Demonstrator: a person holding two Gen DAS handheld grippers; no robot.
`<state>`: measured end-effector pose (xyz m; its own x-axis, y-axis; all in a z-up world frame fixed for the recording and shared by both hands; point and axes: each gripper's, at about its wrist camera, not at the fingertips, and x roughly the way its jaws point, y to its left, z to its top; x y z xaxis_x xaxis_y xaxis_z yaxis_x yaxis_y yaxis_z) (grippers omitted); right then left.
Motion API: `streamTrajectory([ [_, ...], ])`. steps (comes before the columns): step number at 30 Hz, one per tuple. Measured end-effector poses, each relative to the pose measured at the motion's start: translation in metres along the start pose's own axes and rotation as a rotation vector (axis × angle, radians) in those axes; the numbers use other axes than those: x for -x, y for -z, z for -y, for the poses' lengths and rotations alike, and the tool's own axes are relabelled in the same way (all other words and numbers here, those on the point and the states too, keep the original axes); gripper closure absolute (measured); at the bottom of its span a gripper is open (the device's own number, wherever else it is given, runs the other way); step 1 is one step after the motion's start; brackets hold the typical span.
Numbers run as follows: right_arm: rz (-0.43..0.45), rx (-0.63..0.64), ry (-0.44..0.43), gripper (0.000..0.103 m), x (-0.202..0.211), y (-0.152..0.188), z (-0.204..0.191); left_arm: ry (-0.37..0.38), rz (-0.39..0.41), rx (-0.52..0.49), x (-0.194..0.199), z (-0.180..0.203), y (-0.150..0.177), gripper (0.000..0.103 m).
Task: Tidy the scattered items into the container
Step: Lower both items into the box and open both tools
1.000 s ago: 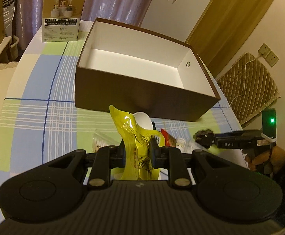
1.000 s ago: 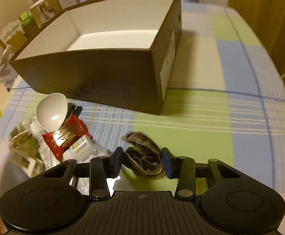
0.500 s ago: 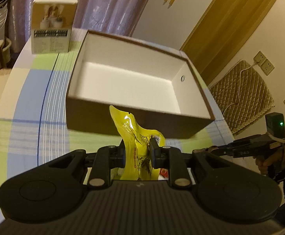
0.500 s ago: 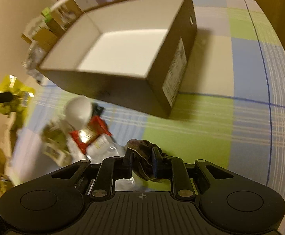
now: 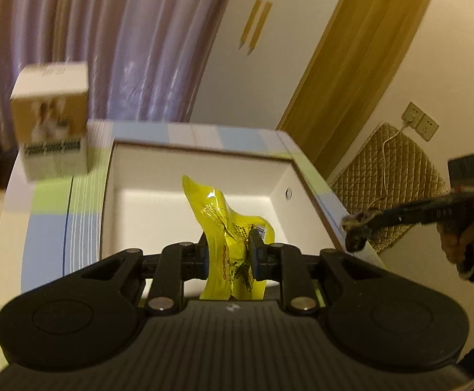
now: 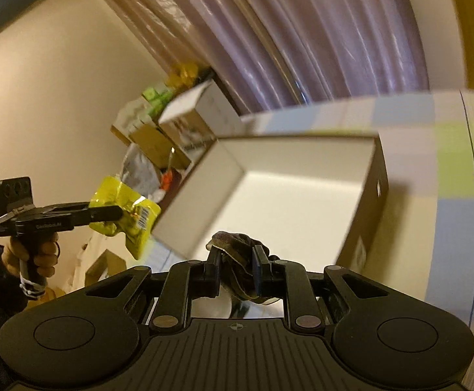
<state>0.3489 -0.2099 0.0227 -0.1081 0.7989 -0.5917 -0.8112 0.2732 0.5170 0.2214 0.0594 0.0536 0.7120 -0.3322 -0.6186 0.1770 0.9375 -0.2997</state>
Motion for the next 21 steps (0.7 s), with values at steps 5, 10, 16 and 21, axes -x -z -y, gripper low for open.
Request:
streamTrajectory([
  [5, -0.044, 0.073, 0.016, 0.081, -0.029, -0.024, 0.008, 0.023, -0.017, -0.074, -0.027, -0.001, -0.021, 0.086],
  [10, -0.121, 0.116, 0.034, 0.081, -0.059, -0.031, 0.021, 0.033, -0.101, -0.133, -0.061, -0.001, -0.028, 0.086],
  [16, -0.259, 0.196, 0.040, 0.081, -0.099, -0.035, 0.032, 0.073, -0.221, -0.187, -0.108, 0.003, -0.025, 0.085],
  [21, -0.395, 0.277, 0.054, 0.081, -0.141, -0.027, 0.033, 0.083, -0.340, -0.263, -0.149, 0.009, -0.019, 0.085],
])
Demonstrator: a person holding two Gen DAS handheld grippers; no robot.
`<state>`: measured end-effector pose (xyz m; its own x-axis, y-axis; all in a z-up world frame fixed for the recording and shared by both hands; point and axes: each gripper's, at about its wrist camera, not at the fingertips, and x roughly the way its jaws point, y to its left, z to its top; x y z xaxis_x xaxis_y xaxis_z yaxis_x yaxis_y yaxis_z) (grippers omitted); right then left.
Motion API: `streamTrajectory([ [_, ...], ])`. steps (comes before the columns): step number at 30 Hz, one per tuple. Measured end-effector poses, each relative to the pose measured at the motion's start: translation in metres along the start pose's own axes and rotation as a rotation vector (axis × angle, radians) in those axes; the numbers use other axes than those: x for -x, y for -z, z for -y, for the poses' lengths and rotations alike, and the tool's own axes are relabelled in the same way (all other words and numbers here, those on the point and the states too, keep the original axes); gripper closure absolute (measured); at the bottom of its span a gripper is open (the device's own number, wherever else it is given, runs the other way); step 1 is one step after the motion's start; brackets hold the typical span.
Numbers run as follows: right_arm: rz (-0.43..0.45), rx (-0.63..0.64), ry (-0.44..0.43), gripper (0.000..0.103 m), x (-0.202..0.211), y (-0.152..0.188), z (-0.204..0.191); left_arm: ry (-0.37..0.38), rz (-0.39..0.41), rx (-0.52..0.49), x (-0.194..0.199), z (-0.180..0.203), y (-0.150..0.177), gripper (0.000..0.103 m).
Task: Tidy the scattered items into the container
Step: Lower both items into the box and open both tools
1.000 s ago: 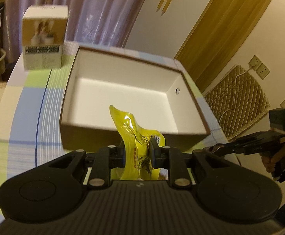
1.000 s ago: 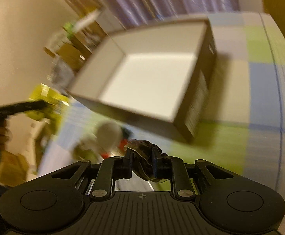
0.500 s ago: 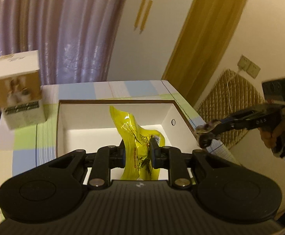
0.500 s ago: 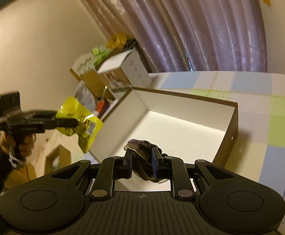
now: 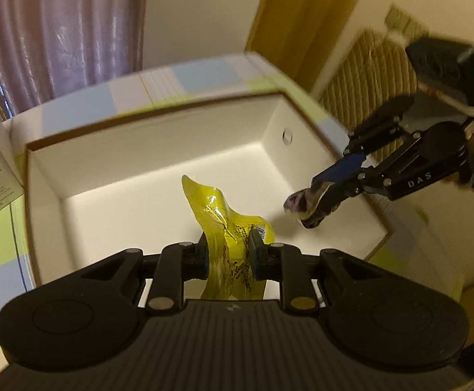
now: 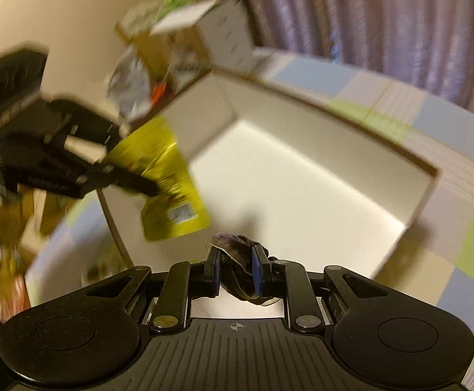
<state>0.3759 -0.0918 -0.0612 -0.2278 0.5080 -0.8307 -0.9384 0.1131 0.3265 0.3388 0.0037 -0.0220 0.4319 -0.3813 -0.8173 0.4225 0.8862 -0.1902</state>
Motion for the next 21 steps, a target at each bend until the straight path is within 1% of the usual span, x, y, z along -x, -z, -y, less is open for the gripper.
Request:
streamTrajectory([
  [3, -0.055, 0.031, -0.005, 0.081, -0.019, -0.002, -0.003, -0.004, -0.053, -0.045, -0.016, 0.001, 0.000, 0.085],
  [7, -0.093, 0.059, -0.011, 0.081, -0.036, -0.007, -0.007, -0.012, -0.131, -0.074, -0.037, -0.003, 0.001, 0.085],
  [9, -0.108, 0.068, -0.007, 0.081, -0.043, -0.009, -0.006, -0.017, -0.155, -0.079, -0.045, -0.006, 0.002, 0.085],
  [12, -0.117, 0.061, -0.010, 0.081, -0.053, -0.012, -0.005, -0.026, -0.176, -0.068, -0.052, -0.010, 0.003, 0.085],
  [14, -0.118, 0.060, -0.012, 0.081, -0.054, -0.011, -0.004, -0.028, -0.189, -0.060, -0.054, -0.012, 0.005, 0.088],
  [21, -0.131, 0.077, -0.009, 0.081, -0.056, -0.012, -0.013, -0.061, -0.218, -0.042, -0.057, -0.016, 0.002, 0.087],
])
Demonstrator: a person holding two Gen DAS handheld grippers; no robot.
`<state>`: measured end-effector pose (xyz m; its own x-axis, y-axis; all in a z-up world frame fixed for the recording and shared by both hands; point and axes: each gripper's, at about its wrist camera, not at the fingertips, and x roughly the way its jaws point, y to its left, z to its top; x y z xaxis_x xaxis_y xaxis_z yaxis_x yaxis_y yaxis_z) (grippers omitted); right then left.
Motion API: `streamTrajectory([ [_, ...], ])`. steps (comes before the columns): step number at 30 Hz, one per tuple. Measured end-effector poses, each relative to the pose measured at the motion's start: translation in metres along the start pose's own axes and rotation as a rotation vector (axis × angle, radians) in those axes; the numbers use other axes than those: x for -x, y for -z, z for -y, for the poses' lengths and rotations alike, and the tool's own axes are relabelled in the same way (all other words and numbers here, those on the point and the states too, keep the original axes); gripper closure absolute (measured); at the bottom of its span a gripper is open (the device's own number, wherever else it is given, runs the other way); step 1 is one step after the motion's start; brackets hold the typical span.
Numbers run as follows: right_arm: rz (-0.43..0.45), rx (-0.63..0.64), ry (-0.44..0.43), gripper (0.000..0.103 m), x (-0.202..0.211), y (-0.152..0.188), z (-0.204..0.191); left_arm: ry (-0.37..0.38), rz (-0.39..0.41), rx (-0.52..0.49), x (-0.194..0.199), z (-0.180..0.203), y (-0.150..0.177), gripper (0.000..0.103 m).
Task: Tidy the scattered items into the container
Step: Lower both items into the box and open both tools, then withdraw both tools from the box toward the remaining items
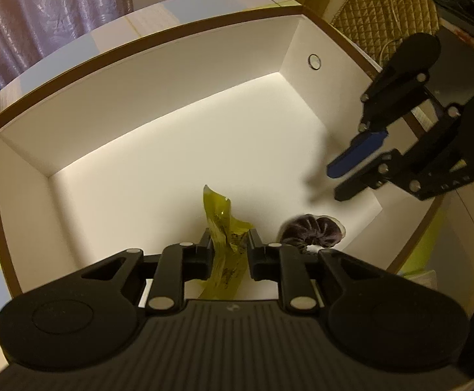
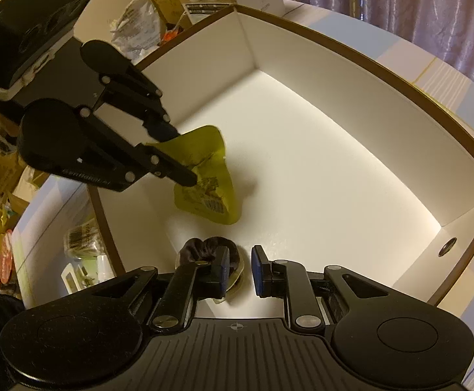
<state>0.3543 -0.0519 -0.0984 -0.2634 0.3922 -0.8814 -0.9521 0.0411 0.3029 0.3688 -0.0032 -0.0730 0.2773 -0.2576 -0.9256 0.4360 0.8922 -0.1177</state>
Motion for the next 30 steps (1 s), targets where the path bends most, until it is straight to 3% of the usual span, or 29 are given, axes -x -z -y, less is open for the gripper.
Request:
streamTrajectory([
  [2, -0.004, 0.001, 0.000, 0.081, -0.001, 0.001, -0.002, -0.020, -0.006, -0.004, 0.001, 0.001, 0.000, 0.086],
  [6, -0.015, 0.012, 0.016, 0.081, -0.004, 0.003, -0.006, -0.089, -0.004, -0.037, 0.008, 0.004, 0.002, 0.061],
  [8, -0.017, 0.015, 0.019, 0.079, -0.003, 0.005, -0.007, -0.117, 0.006, -0.061, 0.016, 0.006, 0.004, 0.060],
  [9, -0.016, 0.016, 0.021, 0.052, -0.003, 0.006, -0.008, -0.125, 0.009, -0.067, 0.019, 0.007, 0.005, 0.057],
  [10, -0.004, 0.016, 0.035, 0.007, -0.002, 0.007, -0.010, -0.133, 0.015, -0.073, 0.023, 0.008, 0.006, 0.054],
  [11, 0.031, 0.020, 0.062, 0.000, 0.002, 0.008, -0.013, -0.143, 0.021, -0.079, 0.027, 0.009, 0.007, 0.054],
  [15, 0.059, 0.017, 0.040, 0.000, 0.010, 0.007, -0.019, -0.197, 0.028, -0.108, 0.037, 0.015, 0.010, 0.045],
  [24, 0.064, -0.011, 0.105, 0.000, 0.023, 0.012, -0.030, -0.254, 0.035, -0.124, 0.055, 0.032, 0.019, 0.033],
  [30, 0.091, -0.024, 0.155, 0.000, 0.043, 0.017, -0.045, -0.295, 0.061, -0.115, 0.073, 0.041, 0.025, 0.032],
])
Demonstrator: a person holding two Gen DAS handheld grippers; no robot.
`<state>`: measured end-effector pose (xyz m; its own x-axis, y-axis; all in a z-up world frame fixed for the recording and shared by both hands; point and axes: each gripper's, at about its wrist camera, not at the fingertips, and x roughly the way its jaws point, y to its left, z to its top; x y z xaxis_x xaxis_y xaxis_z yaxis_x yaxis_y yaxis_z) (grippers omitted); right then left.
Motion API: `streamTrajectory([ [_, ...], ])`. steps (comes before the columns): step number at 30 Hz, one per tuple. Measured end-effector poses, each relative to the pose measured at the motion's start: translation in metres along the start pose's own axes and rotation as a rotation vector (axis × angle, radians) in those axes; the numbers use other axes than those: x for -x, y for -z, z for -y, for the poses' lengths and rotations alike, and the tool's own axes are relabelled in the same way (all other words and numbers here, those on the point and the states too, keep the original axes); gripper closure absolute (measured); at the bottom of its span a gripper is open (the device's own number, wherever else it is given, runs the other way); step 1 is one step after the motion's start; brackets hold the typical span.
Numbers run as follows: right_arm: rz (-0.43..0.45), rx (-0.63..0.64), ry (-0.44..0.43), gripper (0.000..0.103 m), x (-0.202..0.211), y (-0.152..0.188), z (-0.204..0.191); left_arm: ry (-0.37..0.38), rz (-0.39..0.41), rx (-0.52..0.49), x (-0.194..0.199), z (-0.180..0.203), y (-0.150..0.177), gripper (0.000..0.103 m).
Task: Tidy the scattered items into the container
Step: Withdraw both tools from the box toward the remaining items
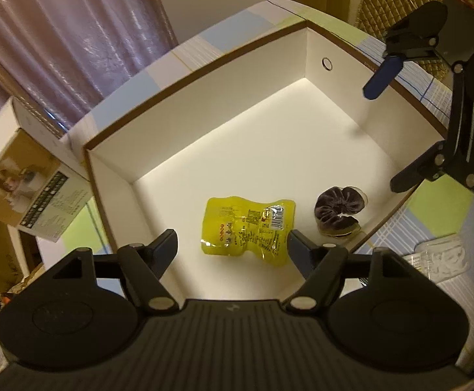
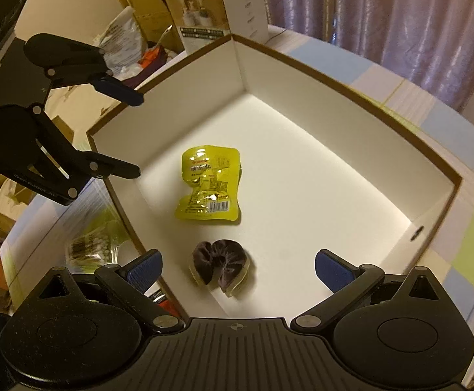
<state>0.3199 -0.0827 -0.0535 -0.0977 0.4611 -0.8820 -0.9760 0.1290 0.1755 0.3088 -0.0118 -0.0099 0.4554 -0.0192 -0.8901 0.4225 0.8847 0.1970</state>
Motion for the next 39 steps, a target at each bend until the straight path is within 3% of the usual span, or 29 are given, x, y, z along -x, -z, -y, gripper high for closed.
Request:
streamTrajectory([
  [24, 0.112, -0.080, 0.177, 0.000, 0.074, 0.041, -0.076, -0.050, 0.090, -0.016, 0.088, 0.039, 0.054, 0.020],
  [34, 0.175, -0.166, 0.177, 0.000, 0.084, 0.077, -0.092, -0.053, 0.110, 0.022, 0.106, 0.043, 0.099, 0.016],
  [39, 0.229, -0.201, 0.176, 0.000, 0.091, 0.092, -0.097, -0.076, 0.185, 0.049, 0.117, 0.043, 0.121, 0.016],
])
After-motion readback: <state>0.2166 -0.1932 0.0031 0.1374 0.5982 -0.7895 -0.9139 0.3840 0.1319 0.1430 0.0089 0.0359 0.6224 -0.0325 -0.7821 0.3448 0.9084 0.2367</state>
